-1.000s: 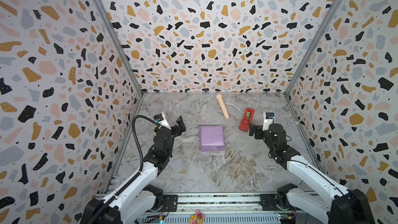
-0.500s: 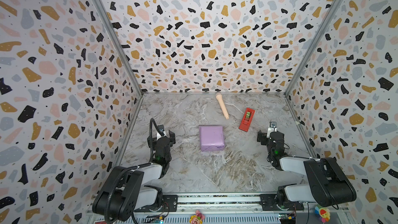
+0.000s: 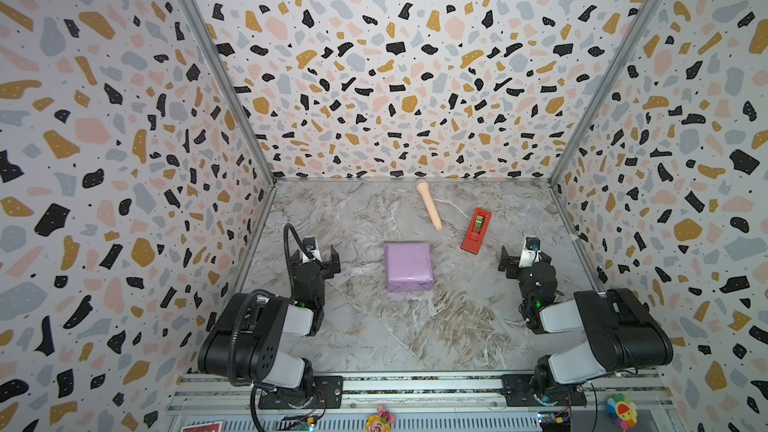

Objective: Wrap the gift box in paper

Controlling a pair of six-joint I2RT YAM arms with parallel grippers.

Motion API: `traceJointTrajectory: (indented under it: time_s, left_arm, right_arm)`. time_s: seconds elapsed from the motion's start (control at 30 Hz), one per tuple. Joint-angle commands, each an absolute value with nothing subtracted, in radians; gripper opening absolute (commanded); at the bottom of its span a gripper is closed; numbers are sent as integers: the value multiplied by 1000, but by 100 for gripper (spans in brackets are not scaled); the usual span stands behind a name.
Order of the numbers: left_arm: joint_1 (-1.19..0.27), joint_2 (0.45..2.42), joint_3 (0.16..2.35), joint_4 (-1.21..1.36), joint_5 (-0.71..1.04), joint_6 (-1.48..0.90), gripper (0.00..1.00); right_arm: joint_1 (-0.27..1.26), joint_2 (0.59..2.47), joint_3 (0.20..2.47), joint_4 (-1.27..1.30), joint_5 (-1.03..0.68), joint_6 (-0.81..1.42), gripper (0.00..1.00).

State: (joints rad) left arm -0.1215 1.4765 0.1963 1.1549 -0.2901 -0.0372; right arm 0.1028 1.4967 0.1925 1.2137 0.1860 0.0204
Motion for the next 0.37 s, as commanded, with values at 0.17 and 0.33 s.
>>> traceJointTrajectory:
  time_s: [0.17,0.33]
  left_arm:
    - [-132,1465,206,1233,-294,-24,99]
    - [-132,1461,204,1231,-286,-23,100]
  right_arm:
    - [105,1494,210,1247,180,12,99]
    - [105,1488,196,1268,179,10,99]
